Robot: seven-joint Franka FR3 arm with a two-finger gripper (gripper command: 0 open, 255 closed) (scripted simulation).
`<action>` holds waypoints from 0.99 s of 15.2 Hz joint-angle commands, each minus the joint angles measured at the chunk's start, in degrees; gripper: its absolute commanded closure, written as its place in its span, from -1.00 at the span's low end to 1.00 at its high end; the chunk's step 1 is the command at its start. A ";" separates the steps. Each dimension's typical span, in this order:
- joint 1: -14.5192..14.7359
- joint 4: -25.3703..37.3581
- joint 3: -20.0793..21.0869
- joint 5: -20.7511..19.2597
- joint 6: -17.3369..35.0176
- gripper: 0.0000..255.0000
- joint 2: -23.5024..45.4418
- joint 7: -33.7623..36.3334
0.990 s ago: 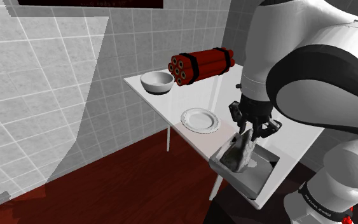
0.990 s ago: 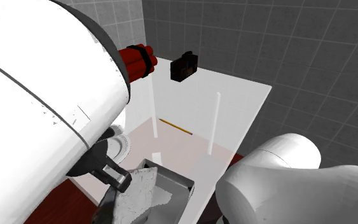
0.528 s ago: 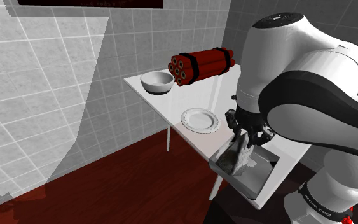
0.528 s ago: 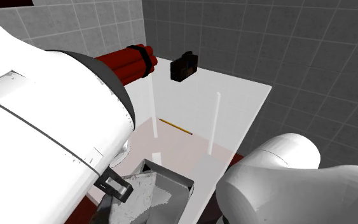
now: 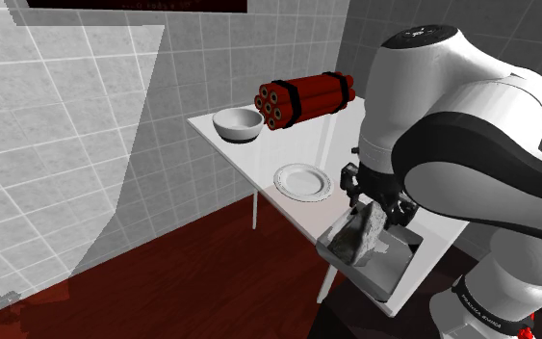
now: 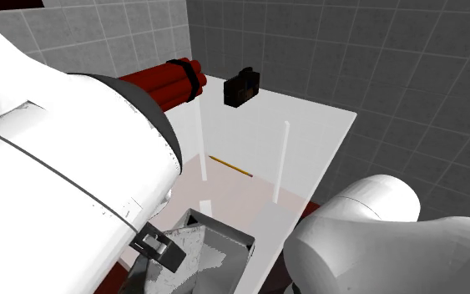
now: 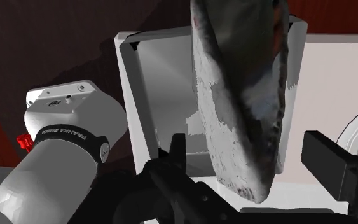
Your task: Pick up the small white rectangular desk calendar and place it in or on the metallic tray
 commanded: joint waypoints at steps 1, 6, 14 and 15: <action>0.04 -0.14 0.02 0.02 -0.03 -1.00 -0.01 -0.01; -0.77 3.76 -1.42 -1.52 -3.13 -1.00 0.61 0.45; -1.46 7.33 -2.66 -2.84 -5.91 -1.00 1.31 0.83; -1.46 7.33 -2.66 -2.84 -5.91 -1.00 1.31 0.83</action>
